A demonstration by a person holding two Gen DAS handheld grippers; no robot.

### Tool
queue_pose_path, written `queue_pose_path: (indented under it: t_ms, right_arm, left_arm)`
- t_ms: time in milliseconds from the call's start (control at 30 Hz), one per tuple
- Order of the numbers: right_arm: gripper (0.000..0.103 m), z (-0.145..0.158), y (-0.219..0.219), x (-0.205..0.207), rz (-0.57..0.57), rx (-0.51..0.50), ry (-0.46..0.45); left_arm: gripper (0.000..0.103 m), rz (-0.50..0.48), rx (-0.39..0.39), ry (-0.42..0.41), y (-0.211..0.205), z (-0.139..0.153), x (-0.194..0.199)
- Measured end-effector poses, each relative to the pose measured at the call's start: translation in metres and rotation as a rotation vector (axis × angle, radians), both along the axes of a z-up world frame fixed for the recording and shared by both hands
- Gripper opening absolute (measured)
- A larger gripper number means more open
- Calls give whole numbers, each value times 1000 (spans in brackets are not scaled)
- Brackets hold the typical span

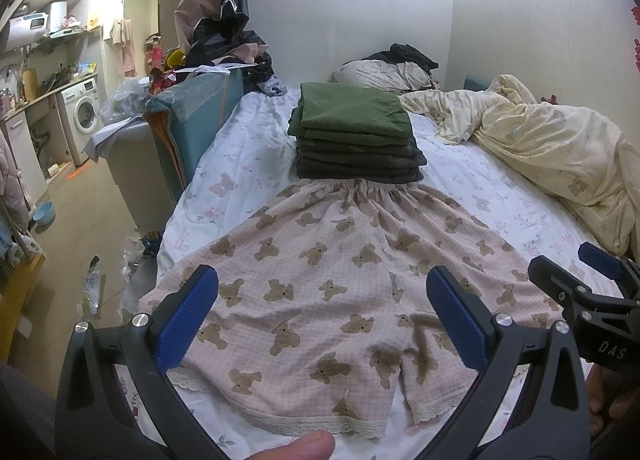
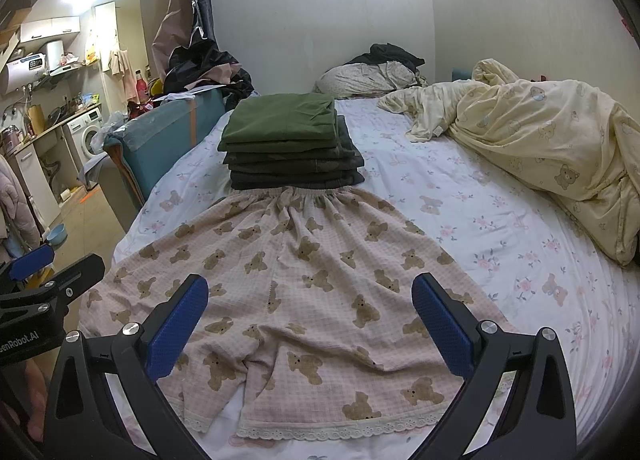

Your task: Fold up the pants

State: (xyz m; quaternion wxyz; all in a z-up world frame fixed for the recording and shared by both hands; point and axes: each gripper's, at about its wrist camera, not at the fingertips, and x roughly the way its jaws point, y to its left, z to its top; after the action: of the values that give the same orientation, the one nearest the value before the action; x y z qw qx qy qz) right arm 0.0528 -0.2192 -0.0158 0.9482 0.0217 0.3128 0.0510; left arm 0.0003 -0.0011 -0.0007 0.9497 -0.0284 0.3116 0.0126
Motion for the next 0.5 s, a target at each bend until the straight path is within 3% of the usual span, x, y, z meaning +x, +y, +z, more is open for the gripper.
queue_pose_path:
  t_ms: [500]
  right_arm:
    - [103, -1, 0, 0, 0, 1, 0]
  left_arm:
    - [103, -1, 3, -2, 3, 0, 1]
